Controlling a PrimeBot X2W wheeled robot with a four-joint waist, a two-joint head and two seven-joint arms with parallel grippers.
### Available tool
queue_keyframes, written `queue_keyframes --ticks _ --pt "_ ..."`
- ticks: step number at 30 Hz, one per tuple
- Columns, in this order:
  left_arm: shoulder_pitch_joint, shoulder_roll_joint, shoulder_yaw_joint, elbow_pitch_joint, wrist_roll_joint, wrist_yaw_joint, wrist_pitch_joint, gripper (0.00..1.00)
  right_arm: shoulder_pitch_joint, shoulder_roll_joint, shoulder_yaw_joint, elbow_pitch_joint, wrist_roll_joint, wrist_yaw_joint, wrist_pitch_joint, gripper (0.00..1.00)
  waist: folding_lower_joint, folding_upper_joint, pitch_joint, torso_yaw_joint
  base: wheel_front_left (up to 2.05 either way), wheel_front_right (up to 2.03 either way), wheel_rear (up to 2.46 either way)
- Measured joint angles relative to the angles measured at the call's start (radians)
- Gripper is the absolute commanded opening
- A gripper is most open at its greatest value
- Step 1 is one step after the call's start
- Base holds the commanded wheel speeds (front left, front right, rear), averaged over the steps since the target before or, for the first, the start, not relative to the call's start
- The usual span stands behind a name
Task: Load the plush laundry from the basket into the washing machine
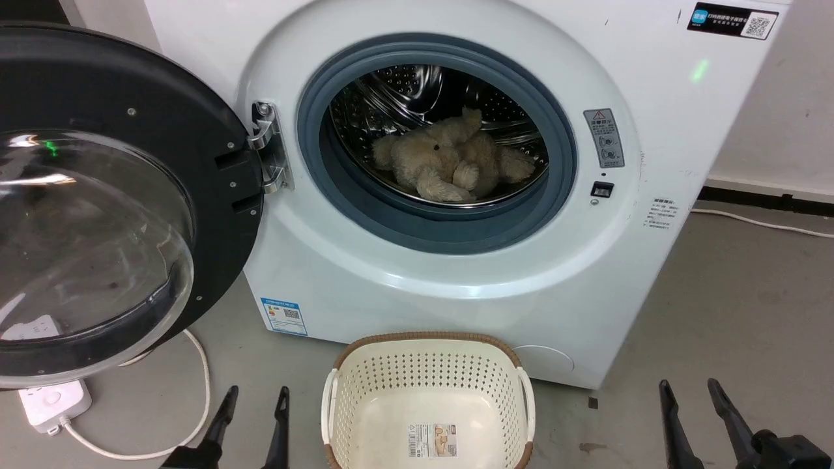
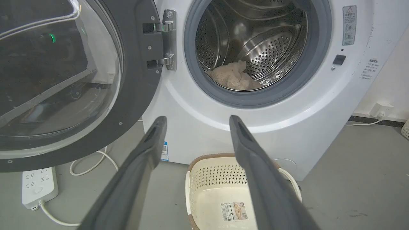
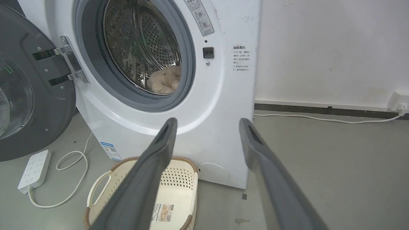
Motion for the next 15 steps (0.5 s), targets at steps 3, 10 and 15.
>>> queue_keyframes --ticks 3,10,15 --pt "0.005 -0.006 -0.001 0.004 0.006 -0.008 0.001 0.00 0.000 0.000 0.000 0.001 0.000 0.000 0.000 0.00 0.0001 0.0000 0.000 0.000 0.00 0.00 0.00" --pt "0.004 -0.008 0.001 0.002 0.007 -0.008 0.011 0.00 -0.001 0.000 0.002 -0.001 -0.002 0.000 0.010 0.00 0.0001 0.0000 0.002 -0.005 0.00 0.00 0.00" --pt "0.002 -0.011 0.004 0.000 0.016 -0.008 0.020 0.00 -0.001 0.000 0.005 -0.004 -0.004 0.000 0.019 0.00 0.0002 0.0000 0.003 -0.010 0.00 0.00 0.00"
